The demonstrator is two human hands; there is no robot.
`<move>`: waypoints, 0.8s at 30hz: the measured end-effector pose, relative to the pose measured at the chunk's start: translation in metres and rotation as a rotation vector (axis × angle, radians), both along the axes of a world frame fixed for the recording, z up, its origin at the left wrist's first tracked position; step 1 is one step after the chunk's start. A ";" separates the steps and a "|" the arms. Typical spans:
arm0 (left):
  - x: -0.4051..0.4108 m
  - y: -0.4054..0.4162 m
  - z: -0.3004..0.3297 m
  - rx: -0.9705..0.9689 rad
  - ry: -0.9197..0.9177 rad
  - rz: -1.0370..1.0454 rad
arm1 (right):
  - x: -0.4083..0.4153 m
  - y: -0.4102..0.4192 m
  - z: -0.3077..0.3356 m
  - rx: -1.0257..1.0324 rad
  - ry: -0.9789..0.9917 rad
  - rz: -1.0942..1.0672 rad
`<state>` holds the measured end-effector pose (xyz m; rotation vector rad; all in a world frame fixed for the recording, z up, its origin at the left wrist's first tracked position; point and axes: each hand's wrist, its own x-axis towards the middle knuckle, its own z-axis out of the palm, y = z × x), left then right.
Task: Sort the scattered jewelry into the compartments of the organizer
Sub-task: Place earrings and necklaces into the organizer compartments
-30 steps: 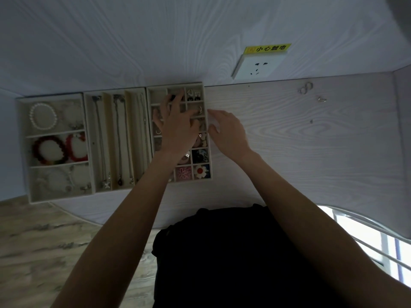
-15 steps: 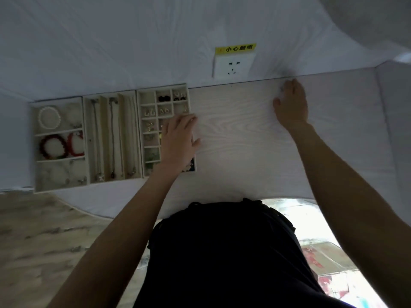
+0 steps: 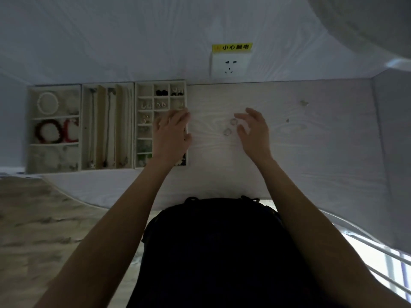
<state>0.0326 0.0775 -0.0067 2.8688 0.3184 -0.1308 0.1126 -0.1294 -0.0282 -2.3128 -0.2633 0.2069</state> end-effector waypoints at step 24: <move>-0.036 0.106 0.008 -0.299 -0.166 0.489 | 0.024 0.161 0.044 -0.007 0.161 0.196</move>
